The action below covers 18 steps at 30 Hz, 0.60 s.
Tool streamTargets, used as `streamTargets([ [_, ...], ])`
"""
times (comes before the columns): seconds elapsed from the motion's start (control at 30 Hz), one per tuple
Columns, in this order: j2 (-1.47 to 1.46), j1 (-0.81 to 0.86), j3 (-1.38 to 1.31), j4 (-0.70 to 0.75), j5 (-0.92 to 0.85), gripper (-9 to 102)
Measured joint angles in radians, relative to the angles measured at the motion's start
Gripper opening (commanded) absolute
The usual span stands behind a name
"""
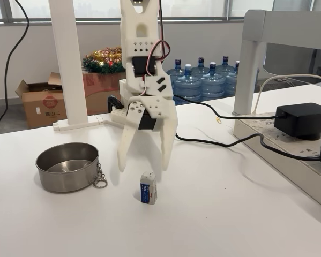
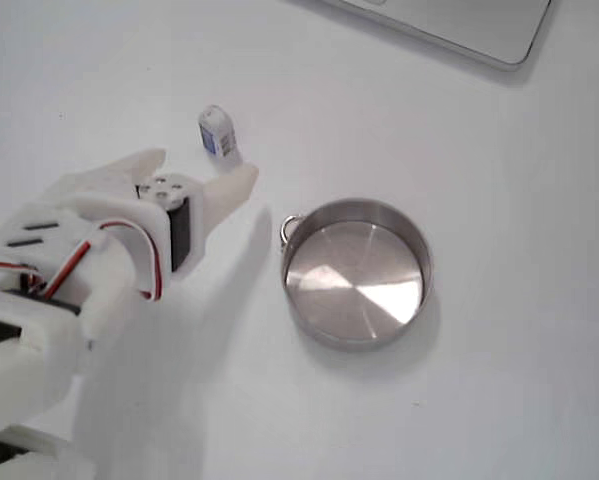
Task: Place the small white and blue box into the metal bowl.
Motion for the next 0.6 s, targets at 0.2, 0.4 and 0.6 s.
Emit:
streamTargets([
  [0.2,-0.101,0.000,-0.087,0.000,0.000,32],
  [0.4,-0.170,0.000,-0.149,-0.005,0.000,32],
  [0.6,-0.213,0.032,-0.193,-0.006,0.000,32],
])
